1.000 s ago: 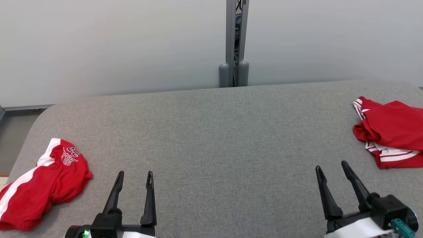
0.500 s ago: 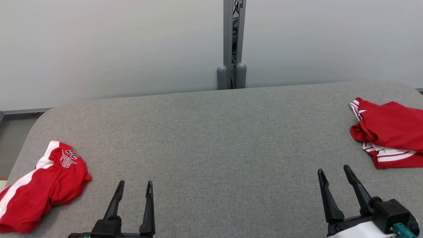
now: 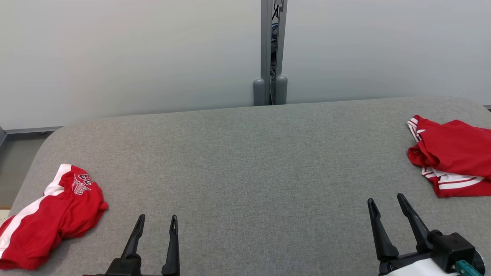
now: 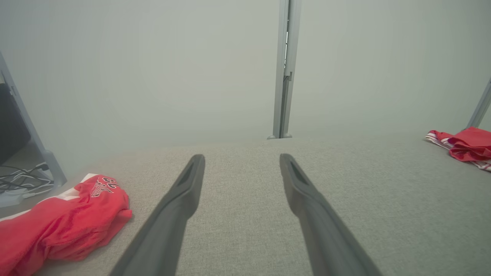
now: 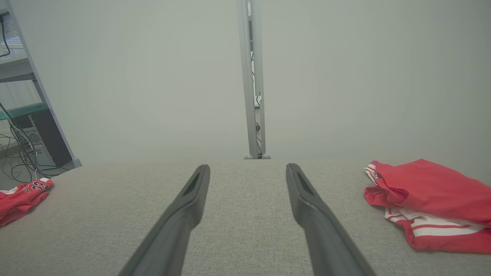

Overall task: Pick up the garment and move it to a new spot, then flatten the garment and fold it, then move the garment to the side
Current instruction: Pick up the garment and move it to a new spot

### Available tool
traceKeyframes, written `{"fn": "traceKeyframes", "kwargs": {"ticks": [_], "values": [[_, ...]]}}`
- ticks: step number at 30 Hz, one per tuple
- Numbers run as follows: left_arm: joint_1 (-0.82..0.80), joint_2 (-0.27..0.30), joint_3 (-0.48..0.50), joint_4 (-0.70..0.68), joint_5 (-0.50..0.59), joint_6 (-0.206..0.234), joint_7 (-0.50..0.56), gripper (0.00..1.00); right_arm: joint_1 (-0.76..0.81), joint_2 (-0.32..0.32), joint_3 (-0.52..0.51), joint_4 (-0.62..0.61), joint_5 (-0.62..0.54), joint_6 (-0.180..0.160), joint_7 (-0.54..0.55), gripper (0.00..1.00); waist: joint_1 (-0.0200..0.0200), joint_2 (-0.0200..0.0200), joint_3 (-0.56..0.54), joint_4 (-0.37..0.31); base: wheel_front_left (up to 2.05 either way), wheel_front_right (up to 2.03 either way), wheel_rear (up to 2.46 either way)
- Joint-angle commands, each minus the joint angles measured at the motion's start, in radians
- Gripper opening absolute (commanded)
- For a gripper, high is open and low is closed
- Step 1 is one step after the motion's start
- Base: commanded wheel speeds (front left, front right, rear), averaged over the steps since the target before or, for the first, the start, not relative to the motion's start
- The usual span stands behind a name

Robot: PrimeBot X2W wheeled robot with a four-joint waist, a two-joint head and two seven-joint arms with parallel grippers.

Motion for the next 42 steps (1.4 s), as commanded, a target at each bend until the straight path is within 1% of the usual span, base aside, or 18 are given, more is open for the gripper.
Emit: {"fn": "traceKeyframes", "kwargs": {"ticks": [1,7,11,18,24,34,38,42], "values": [[-0.003,0.002,0.004,0.002,0.003,-0.002,-0.004,1.00,0.013,-0.002,0.001,-0.001,0.007,0.000,-0.006,1.00,0.0000,0.0000,0.000,0.001,0.00,0.00,0.00],[-0.011,0.002,-0.001,0.000,-0.007,0.006,-0.004,1.00,0.013,-0.002,-0.002,0.001,0.006,0.000,-0.006,1.00,0.0000,0.0000,0.005,0.013,0.00,0.00,0.00],[-0.017,0.002,-0.003,-0.001,-0.014,0.008,-0.004,1.00,0.009,-0.002,0.011,0.002,0.007,0.000,-0.006,1.00,0.0000,0.0000,0.009,0.035,0.00,0.00,0.00],[-0.019,0.002,-0.008,-0.008,-0.034,0.026,-0.004,1.00,0.016,-0.002,0.043,0.006,0.019,0.000,-0.006,1.00,0.0000,0.0000,0.004,0.116,0.00,0.00,0.00],[-0.019,0.002,-0.004,-0.015,-0.034,0.029,-0.004,1.00,0.011,-0.002,0.076,0.008,0.035,0.000,-0.006,1.00,0.0000,0.0000,0.006,0.187,0.00,0.00,0.00],[-0.021,0.002,0.002,-0.031,-0.030,0.033,-0.004,1.00,0.011,-0.002,0.097,-0.007,0.045,0.000,-0.006,1.00,0.0000,0.0000,0.017,0.304,0.00,0.00,0.00],[-0.018,0.002,0.003,-0.035,-0.023,0.033,-0.004,1.00,0.012,-0.003,0.103,-0.005,0.048,0.000,-0.006,1.00,0.0000,0.0000,0.018,0.342,0.00,0.00,0.00],[-0.015,0.002,0.006,-0.035,-0.025,0.031,-0.004,1.00,0.011,-0.003,0.105,0.000,0.050,0.000,-0.006,1.00,0.0000,0.0000,0.017,0.366,0.00,0.00,0.00]]}}
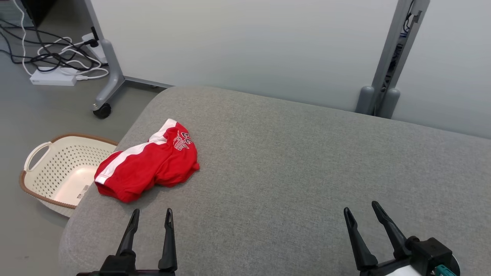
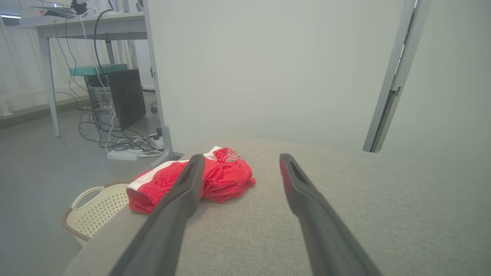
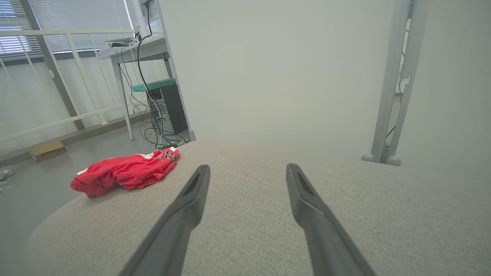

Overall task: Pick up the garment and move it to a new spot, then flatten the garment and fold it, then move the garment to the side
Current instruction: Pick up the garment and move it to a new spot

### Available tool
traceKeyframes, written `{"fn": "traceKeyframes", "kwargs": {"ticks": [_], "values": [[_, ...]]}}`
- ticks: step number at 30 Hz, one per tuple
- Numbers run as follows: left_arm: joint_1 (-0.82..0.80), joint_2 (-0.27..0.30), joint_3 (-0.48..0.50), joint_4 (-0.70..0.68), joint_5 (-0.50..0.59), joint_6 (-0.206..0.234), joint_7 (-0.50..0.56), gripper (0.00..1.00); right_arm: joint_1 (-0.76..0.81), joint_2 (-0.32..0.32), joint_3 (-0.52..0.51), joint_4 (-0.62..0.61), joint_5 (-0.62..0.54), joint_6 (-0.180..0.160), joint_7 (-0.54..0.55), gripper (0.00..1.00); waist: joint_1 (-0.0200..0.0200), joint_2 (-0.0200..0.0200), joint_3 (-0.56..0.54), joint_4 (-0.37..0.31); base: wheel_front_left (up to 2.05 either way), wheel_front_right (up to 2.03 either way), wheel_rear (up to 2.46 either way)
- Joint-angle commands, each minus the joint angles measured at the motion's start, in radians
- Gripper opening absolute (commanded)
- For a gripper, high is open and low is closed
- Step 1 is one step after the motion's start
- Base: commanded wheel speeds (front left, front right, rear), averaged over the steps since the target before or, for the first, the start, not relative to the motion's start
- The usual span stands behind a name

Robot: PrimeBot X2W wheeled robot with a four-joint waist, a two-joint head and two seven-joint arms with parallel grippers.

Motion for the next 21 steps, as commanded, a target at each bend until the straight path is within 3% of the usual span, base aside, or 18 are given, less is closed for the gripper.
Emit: {"fn": "traceKeyframes", "kwargs": {"ticks": [1,21], "values": [[-0.009,0.003,0.004,-0.003,0.002,0.001,-0.004,1.00,0.001,-0.004,0.001,-0.001,0.007,0.000,-0.006,1.00,0.0000,0.0000,-0.001,0.018,0.00,0.00,0.00],[-0.038,0.003,0.048,-0.010,-0.094,0.005,-0.004,1.00,-0.012,-0.011,0.016,-0.002,-0.008,0.000,-0.006,1.00,0.0000,0.0000,0.033,0.027,0.00,0.00,0.00]]}}
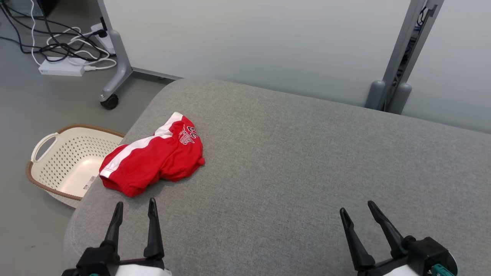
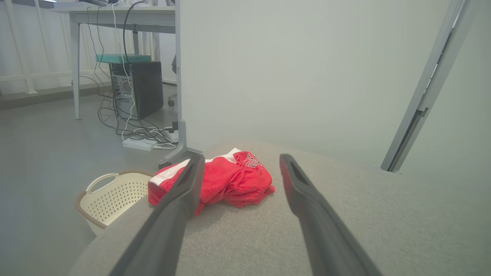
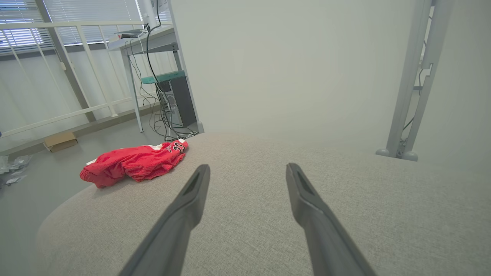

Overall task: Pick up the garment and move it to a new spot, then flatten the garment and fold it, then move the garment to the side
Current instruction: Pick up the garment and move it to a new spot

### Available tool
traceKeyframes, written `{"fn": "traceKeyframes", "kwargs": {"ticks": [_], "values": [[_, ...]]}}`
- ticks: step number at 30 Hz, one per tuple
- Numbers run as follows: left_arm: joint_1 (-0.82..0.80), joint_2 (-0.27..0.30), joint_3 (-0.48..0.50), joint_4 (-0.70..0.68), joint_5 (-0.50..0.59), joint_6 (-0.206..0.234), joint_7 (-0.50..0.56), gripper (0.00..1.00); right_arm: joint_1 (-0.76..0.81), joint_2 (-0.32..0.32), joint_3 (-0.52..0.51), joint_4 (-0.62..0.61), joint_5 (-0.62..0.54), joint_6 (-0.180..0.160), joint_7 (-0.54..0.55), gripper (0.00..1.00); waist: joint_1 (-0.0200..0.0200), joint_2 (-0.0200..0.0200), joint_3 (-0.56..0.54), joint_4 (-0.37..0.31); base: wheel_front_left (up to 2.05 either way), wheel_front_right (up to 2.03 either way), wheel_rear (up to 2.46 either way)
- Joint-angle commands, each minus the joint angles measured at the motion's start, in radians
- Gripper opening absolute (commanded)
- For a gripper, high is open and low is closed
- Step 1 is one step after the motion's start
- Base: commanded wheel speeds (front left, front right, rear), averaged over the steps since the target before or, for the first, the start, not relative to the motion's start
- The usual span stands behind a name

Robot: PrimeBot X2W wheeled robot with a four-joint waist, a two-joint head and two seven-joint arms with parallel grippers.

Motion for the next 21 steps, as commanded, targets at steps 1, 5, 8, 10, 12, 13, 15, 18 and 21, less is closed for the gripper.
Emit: {"fn": "traceKeyframes", "kwargs": {"ticks": [1,5,8,10,12,13,15,18,21], "values": [[-0.039,0.003,0.011,0.002,-0.011,-0.005,-0.004,1.00,-0.014,-0.016,0.000,-0.008,-0.004,0.000,-0.006,1.00,0.0000,0.0000,0.025,-0.007,0.00,0.00,0.00],[-0.112,0.003,0.026,0.033,-0.027,-0.019,-0.004,1.00,-0.034,-0.046,-0.003,-0.012,-0.007,0.000,-0.006,1.00,0.0000,0.0000,0.073,-0.012,0.00,0.00,0.00],[-0.183,0.003,0.033,0.069,-0.035,-0.024,-0.004,1.00,-0.051,-0.065,-0.004,-0.015,-0.008,0.000,-0.006,1.00,0.0000,0.0000,0.111,-0.019,0.00,0.00,0.00],[-0.241,0.004,0.043,0.101,-0.040,-0.031,-0.004,1.00,-0.068,-0.080,0.000,-0.018,-0.010,0.000,-0.006,1.00,0.0000,0.0000,0.141,-0.026,0.00,0.00,0.00],[-0.295,0.003,0.042,0.146,-0.054,-0.032,-0.004,1.00,-0.086,-0.093,0.006,-0.020,-0.013,0.000,-0.006,1.00,0.0000,0.0000,0.171,-0.032,0.00,0.00,0.00],[-0.328,0.003,0.046,0.166,-0.066,-0.033,-0.004,1.00,-0.095,-0.101,0.011,-0.022,-0.014,0.000,-0.006,1.00,0.0000,0.0000,0.188,-0.036,0.00,0.00,0.00],[-0.392,0.004,0.050,0.228,-0.119,-0.038,-0.004,1.00,-0.112,-0.118,0.016,-0.025,-0.018,0.000,-0.006,1.00,0.0000,0.0000,0.216,-0.042,0.00,0.00,0.00],[-0.501,0.004,0.060,0.319,-0.156,-0.043,-0.004,1.00,-0.140,-0.149,0.026,-0.027,-0.021,0.000,-0.006,1.00,0.0000,0.0000,0.258,-0.050,0.00,0.00,0.00],[-0.569,0.003,0.064,0.390,-0.172,-0.047,-0.004,1.00,-0.160,-0.170,0.030,-0.031,-0.019,0.000,-0.006,1.00,0.0000,0.0000,0.285,-0.058,0.00,0.00,0.00]]}}
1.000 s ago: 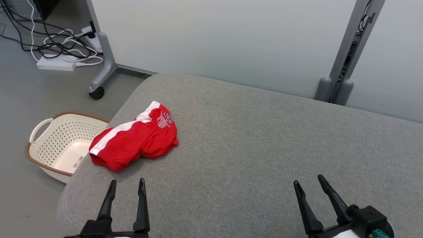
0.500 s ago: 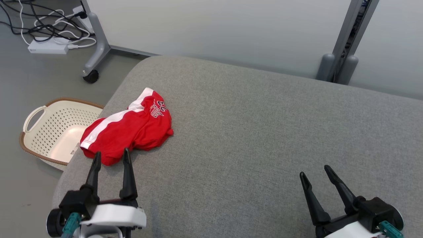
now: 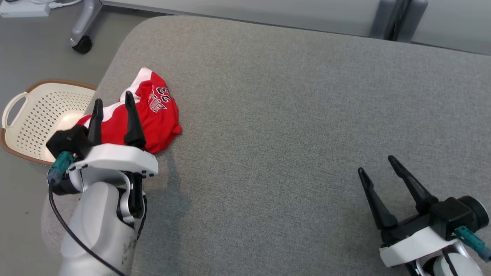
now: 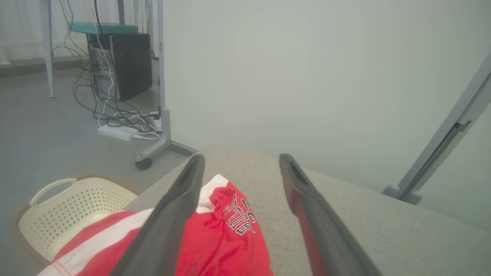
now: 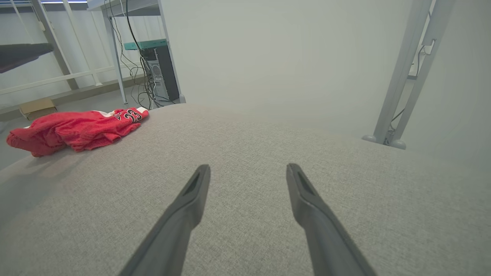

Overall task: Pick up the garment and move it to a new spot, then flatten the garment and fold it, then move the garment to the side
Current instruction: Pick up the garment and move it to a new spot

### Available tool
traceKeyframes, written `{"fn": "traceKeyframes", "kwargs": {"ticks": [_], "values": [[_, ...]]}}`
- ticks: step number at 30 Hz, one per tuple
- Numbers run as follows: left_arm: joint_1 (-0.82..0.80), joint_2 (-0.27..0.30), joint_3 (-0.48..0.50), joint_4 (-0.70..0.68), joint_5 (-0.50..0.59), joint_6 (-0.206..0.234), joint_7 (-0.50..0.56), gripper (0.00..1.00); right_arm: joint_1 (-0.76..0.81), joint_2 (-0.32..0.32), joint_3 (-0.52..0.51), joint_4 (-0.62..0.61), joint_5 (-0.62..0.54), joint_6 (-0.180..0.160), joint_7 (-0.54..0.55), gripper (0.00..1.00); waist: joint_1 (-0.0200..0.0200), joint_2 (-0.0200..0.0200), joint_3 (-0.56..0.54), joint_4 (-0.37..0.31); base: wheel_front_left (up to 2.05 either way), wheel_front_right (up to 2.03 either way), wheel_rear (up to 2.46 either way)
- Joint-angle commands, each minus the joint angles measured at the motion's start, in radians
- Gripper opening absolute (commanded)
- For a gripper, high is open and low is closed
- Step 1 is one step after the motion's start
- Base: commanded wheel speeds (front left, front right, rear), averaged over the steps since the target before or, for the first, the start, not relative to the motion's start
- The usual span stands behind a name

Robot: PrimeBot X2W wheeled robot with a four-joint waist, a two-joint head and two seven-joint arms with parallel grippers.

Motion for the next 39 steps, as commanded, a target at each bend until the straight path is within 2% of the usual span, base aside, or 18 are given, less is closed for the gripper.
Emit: {"fn": "traceKeyframes", "kwargs": {"ticks": [1,5,10,14,21,24,27,30,31,32,39], "values": [[-0.032,0.003,0.004,0.026,-0.011,-0.006,-0.004,1.00,-0.016,-0.011,-0.007,-0.005,0.000,0.000,-0.006,1.00,0.0000,0.0000,0.036,-0.015,0.00,0.00,0.00],[-0.167,0.009,0.024,0.175,-0.030,0.006,0.015,1.00,-0.054,-0.029,-0.021,-0.013,-0.001,0.000,-0.006,1.00,0.0000,0.0000,0.082,-0.029,0.00,0.00,0.00],[-0.313,0.026,0.036,0.361,-0.053,0.022,0.102,1.00,-0.082,-0.040,-0.018,-0.018,-0.008,0.000,-0.006,1.00,0.0000,0.0000,0.129,-0.037,0.00,0.00,0.00],[-0.416,0.040,0.033,0.493,-0.072,0.012,0.214,1.00,-0.089,-0.042,-0.016,-0.019,-0.012,0.000,-0.006,1.00,0.0000,0.0000,0.160,-0.035,0.00,0.00,0.00],[-0.561,0.039,0.023,0.693,-0.112,-0.032,0.402,1.00,-0.134,-0.044,-0.008,-0.030,-0.024,0.000,-0.006,1.00,0.0000,0.0000,0.216,-0.037,0.00,0.00,0.00],[-0.579,0.040,0.020,0.731,-0.115,-0.034,0.436,1.00,-0.148,-0.041,-0.003,-0.030,-0.026,0.000,-0.006,1.00,0.0000,0.0000,0.226,-0.044,0.00,0.00,0.00],[-0.583,0.048,-0.002,0.790,-0.105,-0.043,0.531,1.00,-0.173,-0.033,0.005,-0.032,-0.023,0.000,-0.006,1.00,0.0000,0.0000,0.236,-0.067,0.00,0.00,0.00],[-0.561,0.052,-0.015,0.808,-0.098,-0.045,0.544,1.00,-0.178,-0.028,-0.004,-0.031,-0.022,0.000,-0.006,1.00,0.0000,0.0000,0.238,-0.080,0.00,0.00,0.00],[-0.556,0.051,-0.018,0.811,-0.098,-0.053,0.541,0.25,-0.176,-0.026,-0.007,-0.031,-0.022,0.000,-0.006,1.00,0.0000,0.0000,0.237,-0.082,0.00,0.00,0.00],[-0.552,0.049,-0.017,0.812,-0.103,-0.060,0.528,0.00,-0.173,-0.023,-0.007,-0.031,-0.023,0.000,-0.006,1.00,0.0000,0.0000,0.235,-0.084,0.00,0.00,0.00],[-0.543,0.083,-0.013,0.770,-0.087,-0.051,0.267,0.00,-0.159,-0.001,-0.007,-0.023,-0.024,0.000,-0.006,1.00,0.0000,0.0000,0.208,-0.099,0.00,0.00,0.00]]}}
